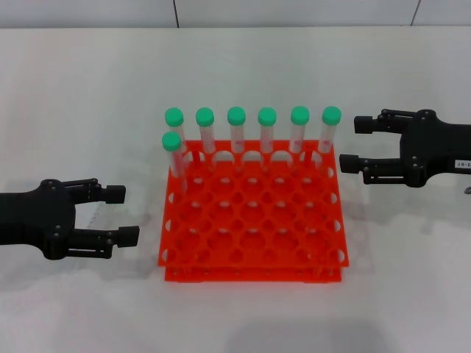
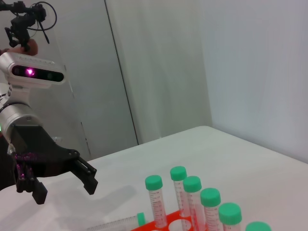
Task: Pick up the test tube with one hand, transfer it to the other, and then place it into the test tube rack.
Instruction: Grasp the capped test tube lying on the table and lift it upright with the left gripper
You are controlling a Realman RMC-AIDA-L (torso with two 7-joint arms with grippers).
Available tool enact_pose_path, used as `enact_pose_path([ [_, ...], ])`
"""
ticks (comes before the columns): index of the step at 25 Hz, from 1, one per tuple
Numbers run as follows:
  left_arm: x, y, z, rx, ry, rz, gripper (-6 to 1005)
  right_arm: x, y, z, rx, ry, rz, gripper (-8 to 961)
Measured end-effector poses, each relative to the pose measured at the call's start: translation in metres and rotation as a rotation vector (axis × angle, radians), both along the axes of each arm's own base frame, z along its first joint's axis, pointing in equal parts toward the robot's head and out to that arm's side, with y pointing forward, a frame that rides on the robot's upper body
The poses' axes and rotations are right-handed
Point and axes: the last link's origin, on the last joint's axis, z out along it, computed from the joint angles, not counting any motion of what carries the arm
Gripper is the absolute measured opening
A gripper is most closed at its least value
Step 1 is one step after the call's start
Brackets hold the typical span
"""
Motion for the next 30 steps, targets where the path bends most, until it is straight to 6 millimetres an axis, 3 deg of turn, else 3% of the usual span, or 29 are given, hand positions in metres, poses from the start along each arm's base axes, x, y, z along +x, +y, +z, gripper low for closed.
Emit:
enact_pose_path([
  [22, 0.003, 0.003, 0.005, 0.033, -0.021, -0.022, 864, 0.001, -0.001, 0.000, 0.002, 0.006, -0.007, 770],
  [30, 0.005, 0.006, 0.030, -0.029, 0.070, 0.084, 864, 0.001, -0.001, 0.000, 0.003, 0.014, -0.013, 771],
])
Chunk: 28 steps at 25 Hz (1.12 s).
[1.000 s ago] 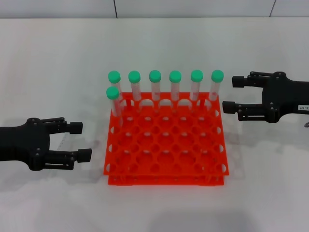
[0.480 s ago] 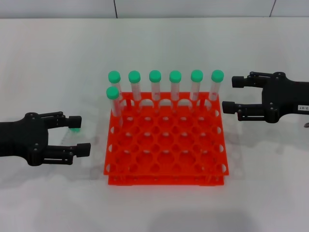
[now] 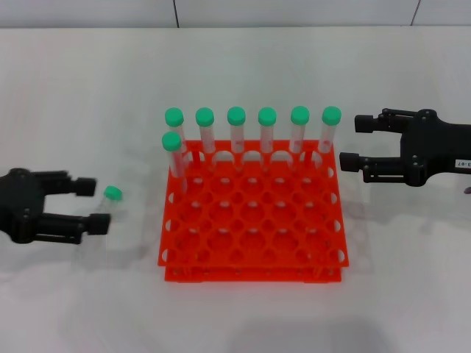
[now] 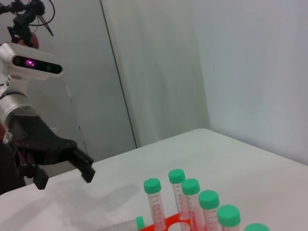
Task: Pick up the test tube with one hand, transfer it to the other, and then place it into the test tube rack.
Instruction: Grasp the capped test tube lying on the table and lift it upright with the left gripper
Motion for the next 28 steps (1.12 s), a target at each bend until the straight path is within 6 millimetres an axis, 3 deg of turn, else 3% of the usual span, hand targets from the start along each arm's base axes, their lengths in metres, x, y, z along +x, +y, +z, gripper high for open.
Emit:
enact_pose_path([
  [6, -0.007, 0.005, 0.022, -0.079, 0.164, 0.197, 863, -0.001, 0.000, -0.001, -0.004, 0.013, -0.006, 771],
  [15, -0.011, 0.022, 0.032, -0.136, 0.398, 0.405, 862, -0.001, -0.001, -0.005, -0.015, 0.024, -0.009, 771],
  [28, -0.013, 0.053, -0.007, -0.163, 0.515, 0.503, 860, -0.004, 0.001, -0.004, -0.006, 0.041, -0.001, 770],
])
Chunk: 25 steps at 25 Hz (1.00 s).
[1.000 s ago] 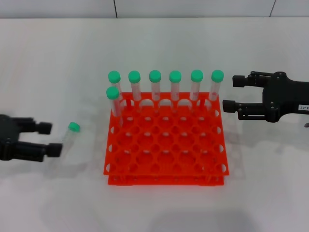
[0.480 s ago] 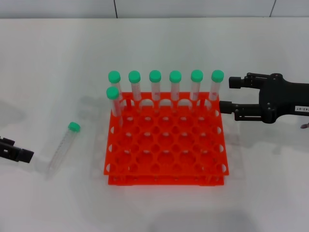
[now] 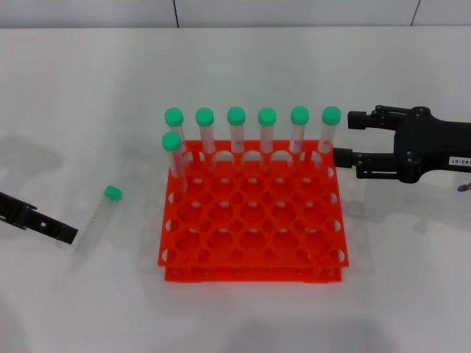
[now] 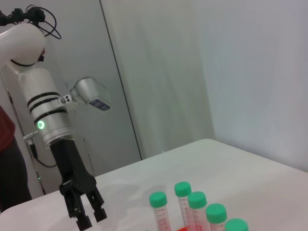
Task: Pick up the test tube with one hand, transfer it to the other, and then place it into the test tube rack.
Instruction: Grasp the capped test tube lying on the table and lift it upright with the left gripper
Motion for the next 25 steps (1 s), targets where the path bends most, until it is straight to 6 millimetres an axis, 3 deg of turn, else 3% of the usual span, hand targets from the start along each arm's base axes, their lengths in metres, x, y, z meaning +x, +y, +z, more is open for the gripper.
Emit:
enact_pose_path([
  [12, 0.014, 0.006, -0.022, -0.071, -0.008, -0.020, 855, 0.000, 0.001, 0.001, 0.006, 0.002, -0.003, 770],
  [25, 0.010, 0.002, -0.023, -0.096, 0.018, -0.008, 851, 0.001, 0.001, 0.001, 0.007, 0.001, -0.004, 771],
])
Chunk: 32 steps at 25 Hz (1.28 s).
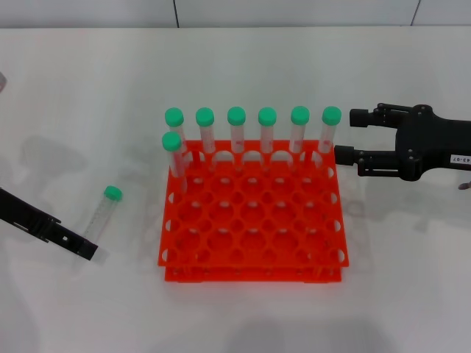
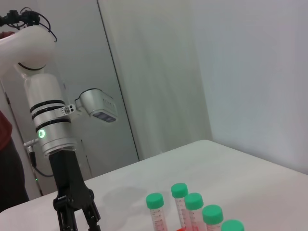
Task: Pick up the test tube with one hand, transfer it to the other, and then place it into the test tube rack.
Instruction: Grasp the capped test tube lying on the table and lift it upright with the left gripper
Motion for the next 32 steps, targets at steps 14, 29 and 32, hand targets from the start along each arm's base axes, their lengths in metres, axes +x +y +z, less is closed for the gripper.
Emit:
enact_pose_path([
  [14, -0.003, 0.001, -0.010, -0.036, 0.042, -0.007, 722, 0.001, 0.000, -0.001, -0.004, 0.003, -0.006, 770],
  [29, 0.000, 0.004, -0.012, -0.039, 0.051, -0.017, 594, 0.001, 0.000, -0.001, 0.003, -0.001, -0.001, 771],
  [32, -0.001, 0.005, -0.012, -0.036, 0.058, -0.015, 546, 0.001, 0.001, -0.001, 0.006, -0.002, -0.001, 771],
])
